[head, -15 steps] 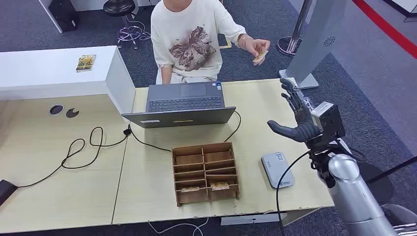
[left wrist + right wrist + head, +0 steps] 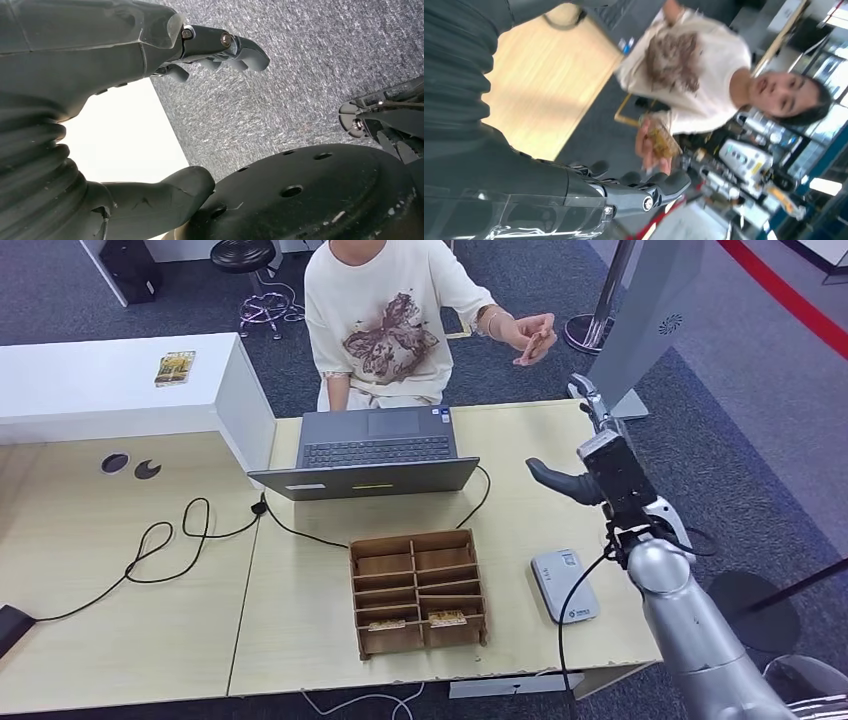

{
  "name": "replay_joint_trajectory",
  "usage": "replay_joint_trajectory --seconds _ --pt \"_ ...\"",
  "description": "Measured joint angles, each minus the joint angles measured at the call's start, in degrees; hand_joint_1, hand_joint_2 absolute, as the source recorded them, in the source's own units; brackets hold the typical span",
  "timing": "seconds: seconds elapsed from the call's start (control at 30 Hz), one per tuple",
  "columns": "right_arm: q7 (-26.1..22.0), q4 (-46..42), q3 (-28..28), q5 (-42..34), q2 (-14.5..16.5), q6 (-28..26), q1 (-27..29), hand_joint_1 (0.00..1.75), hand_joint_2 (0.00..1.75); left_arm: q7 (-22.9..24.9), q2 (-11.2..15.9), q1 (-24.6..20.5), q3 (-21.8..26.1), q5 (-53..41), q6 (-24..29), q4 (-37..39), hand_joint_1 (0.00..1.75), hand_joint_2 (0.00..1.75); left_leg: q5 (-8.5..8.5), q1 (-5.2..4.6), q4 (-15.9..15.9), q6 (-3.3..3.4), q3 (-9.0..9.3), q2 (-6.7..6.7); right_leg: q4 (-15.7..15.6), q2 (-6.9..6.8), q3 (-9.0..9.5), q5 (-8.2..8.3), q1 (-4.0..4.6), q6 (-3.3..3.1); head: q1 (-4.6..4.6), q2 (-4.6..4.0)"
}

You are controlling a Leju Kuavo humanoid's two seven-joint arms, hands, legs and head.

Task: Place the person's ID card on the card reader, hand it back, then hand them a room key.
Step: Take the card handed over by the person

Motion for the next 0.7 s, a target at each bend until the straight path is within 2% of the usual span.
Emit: replay_joint_trajectory --seconds 0.13,0.37,0.7 --pt "3.9 0.3 0.8 12.8 2.1 -5.1 -1.1 0.0 1.75 0.1 0.0 -0.1 0.0 -1.0 -0.3 0.0 0.0 1.75 0.0 0.01 0.0 -0.01 0.0 0.01 0.0 0.01 0.0 0.0 0.0 0.0 0.0 0.01" --pt "8.4 1.5 0.9 29.2 5.8 -7.8 -3.1 0.0 1.75 0.2 0.0 -0.2 0.0 -3.1 -0.8 0.0 0.0 1.75 0.01 0.01 0.0 -0.01 0.0 0.01 0.0 0.02 -0.01 0.0 0.0 0.0 0.01 0.02" --pt "12.0 6.3 0.0 42.3 9.1 -8.3 -7.2 0.0 1.75 0.3 0.0 -0.3 0.0 -5.4 -1.5 0.0 0.0 1.75 0.02 0.01 0.0 -0.02 -0.01 0.0 0.0 0.01 -0.01 0.01 0.0 0.0 0.01 0.02"
